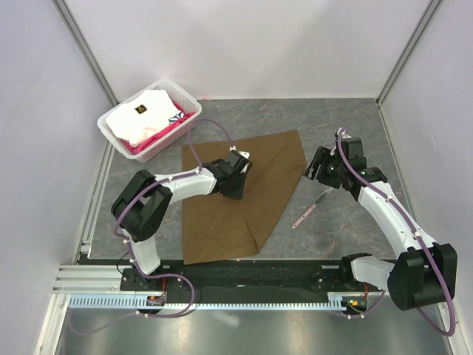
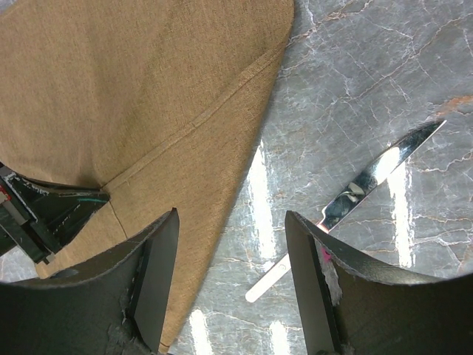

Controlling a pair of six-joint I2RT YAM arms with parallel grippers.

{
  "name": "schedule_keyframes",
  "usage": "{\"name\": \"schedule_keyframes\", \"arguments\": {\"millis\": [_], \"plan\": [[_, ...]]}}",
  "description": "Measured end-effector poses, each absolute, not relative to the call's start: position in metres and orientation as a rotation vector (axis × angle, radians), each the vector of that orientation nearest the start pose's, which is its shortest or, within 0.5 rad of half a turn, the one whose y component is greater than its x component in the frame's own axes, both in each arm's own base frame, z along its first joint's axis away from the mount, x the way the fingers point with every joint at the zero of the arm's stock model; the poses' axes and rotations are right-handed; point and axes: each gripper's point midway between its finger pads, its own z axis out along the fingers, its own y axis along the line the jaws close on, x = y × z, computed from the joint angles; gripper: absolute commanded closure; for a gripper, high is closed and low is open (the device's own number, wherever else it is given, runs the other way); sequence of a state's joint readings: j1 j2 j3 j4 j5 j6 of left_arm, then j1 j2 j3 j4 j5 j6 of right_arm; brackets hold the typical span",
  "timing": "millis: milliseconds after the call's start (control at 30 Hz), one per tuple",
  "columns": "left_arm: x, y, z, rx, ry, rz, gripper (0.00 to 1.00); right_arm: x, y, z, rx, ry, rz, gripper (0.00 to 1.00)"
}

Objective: Fold the napkin, place the utensils inside, and roll it up
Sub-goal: Fold the napkin

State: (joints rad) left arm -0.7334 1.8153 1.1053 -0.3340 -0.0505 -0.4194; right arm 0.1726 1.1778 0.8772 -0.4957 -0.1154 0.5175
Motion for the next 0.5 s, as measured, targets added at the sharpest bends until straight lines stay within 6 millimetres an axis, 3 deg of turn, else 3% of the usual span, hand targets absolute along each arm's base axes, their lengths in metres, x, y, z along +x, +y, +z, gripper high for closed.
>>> {"name": "schedule_keyframes", "arguments": {"millis": [233, 500], "plan": [[0.2957, -0.2757, 0.019, 0.384, 2.616, -0.33, 0.96, 0.3039, 0.0943, 0.1402, 0.358, 2.389, 0.462, 0.32], [0.296, -0.2775, 0.0228, 0.379, 2.609, -0.346, 0.97, 0.3031, 0.0937, 0.1394, 0.352, 2.394, 0.457, 0.32]]}}
